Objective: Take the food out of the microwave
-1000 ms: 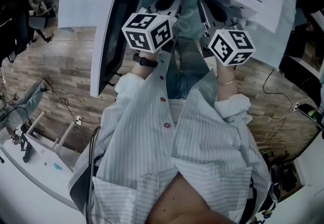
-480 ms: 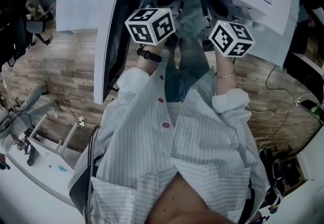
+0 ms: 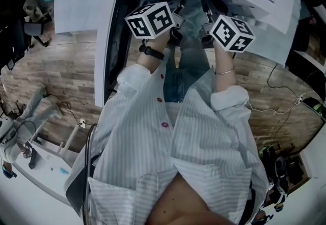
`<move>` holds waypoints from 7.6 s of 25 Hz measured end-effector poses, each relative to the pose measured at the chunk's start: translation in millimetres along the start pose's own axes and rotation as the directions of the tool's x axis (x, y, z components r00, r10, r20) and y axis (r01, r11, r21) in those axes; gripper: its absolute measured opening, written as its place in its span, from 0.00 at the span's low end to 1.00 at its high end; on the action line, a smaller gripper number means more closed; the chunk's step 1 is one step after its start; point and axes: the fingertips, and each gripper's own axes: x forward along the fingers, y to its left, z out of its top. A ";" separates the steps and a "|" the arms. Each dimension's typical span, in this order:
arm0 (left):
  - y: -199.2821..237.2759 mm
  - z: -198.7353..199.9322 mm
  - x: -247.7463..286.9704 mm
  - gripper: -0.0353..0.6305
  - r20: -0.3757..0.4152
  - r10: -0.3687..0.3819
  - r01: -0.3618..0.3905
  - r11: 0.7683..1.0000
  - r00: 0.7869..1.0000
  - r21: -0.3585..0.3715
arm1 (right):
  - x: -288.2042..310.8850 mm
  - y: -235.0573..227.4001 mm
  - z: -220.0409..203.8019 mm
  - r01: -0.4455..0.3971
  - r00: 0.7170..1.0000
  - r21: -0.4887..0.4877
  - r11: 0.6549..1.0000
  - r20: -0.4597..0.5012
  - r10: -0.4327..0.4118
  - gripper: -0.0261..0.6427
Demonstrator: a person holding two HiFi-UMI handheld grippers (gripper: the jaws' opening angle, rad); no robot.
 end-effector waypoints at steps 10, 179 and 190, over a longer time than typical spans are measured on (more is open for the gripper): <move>15.1 4.3 4.7 0.21 0.013 0.016 -0.015 0.996 1.000 -0.084 | 14.7 -13.8 -2.1 0.029 1.000 0.096 0.995 -0.008 -0.028 0.24; 29.9 -52.5 -24.4 0.11 0.038 0.138 -0.109 0.899 0.990 -0.423 | -25.3 -26.8 -51.3 -0.047 0.999 0.678 0.733 0.049 0.018 0.11; -3.4 -74.8 -48.1 0.10 0.140 0.134 -0.058 0.893 0.981 -0.447 | -64.2 -23.2 -56.1 -0.143 0.989 0.695 0.705 0.068 0.133 0.10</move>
